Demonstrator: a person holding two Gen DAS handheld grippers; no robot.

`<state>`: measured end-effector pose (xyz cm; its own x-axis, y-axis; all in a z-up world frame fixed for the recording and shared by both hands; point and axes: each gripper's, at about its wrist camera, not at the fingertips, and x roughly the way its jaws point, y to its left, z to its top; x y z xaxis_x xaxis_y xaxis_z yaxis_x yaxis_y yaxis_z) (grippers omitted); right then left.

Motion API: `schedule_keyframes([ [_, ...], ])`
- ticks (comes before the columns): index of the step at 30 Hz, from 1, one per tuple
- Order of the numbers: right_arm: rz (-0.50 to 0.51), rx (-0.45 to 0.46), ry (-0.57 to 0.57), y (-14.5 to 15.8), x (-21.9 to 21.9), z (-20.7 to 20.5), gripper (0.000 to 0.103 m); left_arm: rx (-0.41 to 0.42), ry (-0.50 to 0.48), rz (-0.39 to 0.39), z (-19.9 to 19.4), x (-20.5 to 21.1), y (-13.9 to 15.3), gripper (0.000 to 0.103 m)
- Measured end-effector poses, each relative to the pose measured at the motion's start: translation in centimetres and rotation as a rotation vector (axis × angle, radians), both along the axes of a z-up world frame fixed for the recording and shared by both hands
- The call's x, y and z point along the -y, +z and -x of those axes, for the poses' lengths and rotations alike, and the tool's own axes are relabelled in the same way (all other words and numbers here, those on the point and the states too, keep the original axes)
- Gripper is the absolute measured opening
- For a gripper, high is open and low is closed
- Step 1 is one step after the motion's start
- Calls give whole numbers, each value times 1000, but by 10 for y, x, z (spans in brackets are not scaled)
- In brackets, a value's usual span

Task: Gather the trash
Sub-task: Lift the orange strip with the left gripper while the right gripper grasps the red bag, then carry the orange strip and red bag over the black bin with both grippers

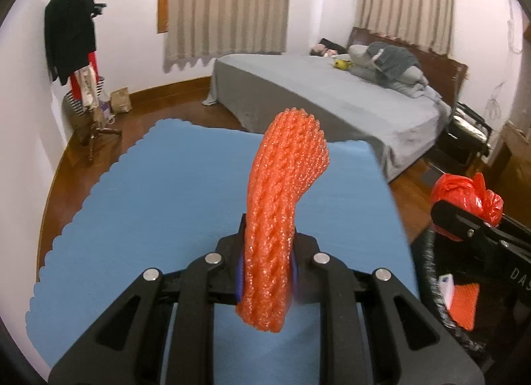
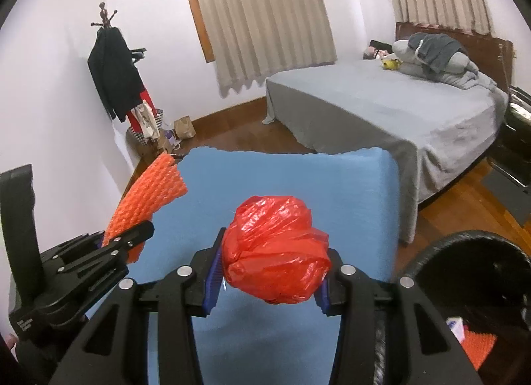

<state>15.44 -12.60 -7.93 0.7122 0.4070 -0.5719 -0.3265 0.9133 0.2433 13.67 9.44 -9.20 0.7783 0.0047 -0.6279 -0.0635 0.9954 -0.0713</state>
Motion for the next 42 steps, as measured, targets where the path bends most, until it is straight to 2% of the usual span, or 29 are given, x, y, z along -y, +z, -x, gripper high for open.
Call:
schedule_keyframes([
  [11, -1, 47, -69, 27, 50, 47, 45, 46, -114, -5, 37, 55, 26, 19],
  [22, 0, 110, -127, 46, 81, 82, 45, 97, -219, -15, 70, 106, 42, 19],
  [32, 4, 131, -192, 48, 116, 99, 45, 118, -288, -26, 81, 140, 49, 19],
  [42, 7, 126, -239, 44, 132, 104, 45, 114, -342, -35, 77, 165, 46, 19],
])
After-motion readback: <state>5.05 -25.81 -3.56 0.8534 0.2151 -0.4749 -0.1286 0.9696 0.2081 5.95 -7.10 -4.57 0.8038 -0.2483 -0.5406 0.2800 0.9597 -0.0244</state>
